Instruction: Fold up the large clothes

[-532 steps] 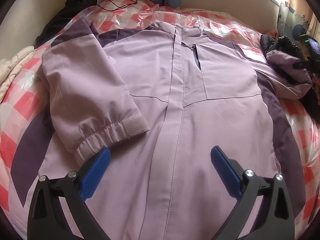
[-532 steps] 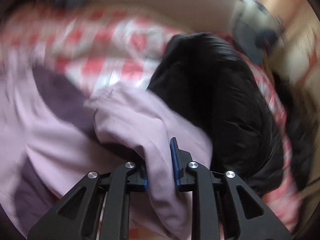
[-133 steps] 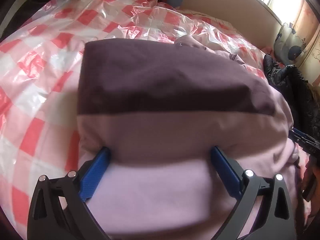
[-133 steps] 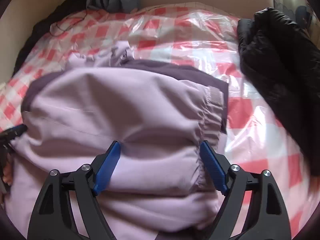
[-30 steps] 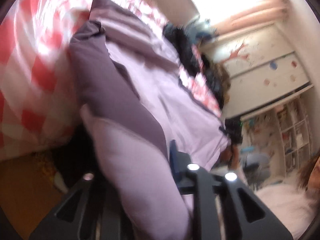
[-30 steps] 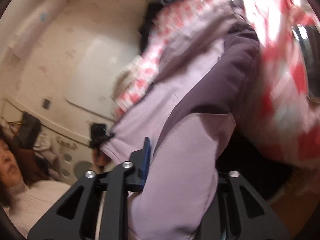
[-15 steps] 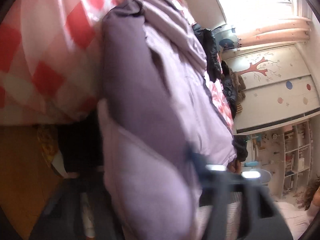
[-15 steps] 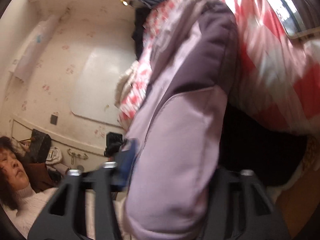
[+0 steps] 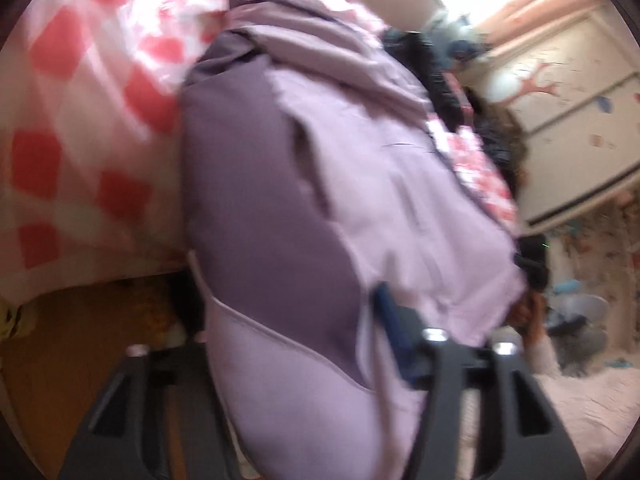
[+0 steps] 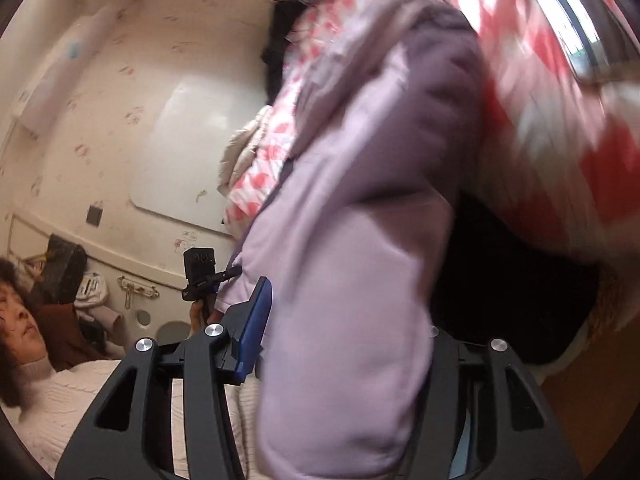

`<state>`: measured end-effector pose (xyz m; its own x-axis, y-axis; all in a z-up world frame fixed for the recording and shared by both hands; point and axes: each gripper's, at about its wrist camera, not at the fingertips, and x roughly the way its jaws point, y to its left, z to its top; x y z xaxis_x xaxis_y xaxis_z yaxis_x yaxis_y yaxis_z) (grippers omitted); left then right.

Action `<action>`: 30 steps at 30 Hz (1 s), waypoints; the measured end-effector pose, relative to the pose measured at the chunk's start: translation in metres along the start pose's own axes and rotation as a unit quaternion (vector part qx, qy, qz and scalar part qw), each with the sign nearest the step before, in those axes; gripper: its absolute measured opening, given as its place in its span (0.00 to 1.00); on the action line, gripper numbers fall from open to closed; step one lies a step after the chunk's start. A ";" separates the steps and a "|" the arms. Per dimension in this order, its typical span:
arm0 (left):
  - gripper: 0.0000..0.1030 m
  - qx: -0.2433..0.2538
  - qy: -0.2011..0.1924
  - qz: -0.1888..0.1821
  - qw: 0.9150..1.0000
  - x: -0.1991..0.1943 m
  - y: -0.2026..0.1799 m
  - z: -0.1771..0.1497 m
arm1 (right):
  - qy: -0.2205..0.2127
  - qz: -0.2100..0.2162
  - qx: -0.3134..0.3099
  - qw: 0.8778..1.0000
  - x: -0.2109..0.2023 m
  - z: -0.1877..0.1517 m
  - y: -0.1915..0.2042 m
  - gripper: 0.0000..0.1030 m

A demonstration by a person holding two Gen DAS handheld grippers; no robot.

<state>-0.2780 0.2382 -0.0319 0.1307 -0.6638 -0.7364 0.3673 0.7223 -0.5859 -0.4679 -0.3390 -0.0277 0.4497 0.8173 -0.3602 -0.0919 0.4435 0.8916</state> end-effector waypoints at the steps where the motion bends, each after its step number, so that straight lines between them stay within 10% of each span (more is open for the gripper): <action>1: 0.59 -0.006 -0.005 -0.017 1.000 0.002 0.002 -0.001 | -0.006 0.013 0.006 1.000 0.001 -0.001 -0.003 0.44; 8: 0.19 0.007 -0.031 -0.098 0.995 -0.014 -0.008 -0.004 | -0.062 0.085 -0.032 0.994 -0.003 0.002 0.018 0.25; 15: 0.18 0.041 -0.091 -0.184 0.978 -0.070 -0.020 -0.007 | -0.104 0.195 -0.081 0.972 -0.023 0.022 0.056 0.25; 30: 0.19 -0.017 -0.196 -0.245 0.949 -0.088 -0.010 0.077 | -0.151 0.238 -0.087 0.955 -0.030 0.113 0.065 0.25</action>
<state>-0.2220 0.2744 0.0643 0.2857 -0.9385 -0.1938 0.4438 0.3088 -0.8412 -0.3867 -0.3758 0.0724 0.5537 0.8096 0.1946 -0.4848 0.1234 0.8659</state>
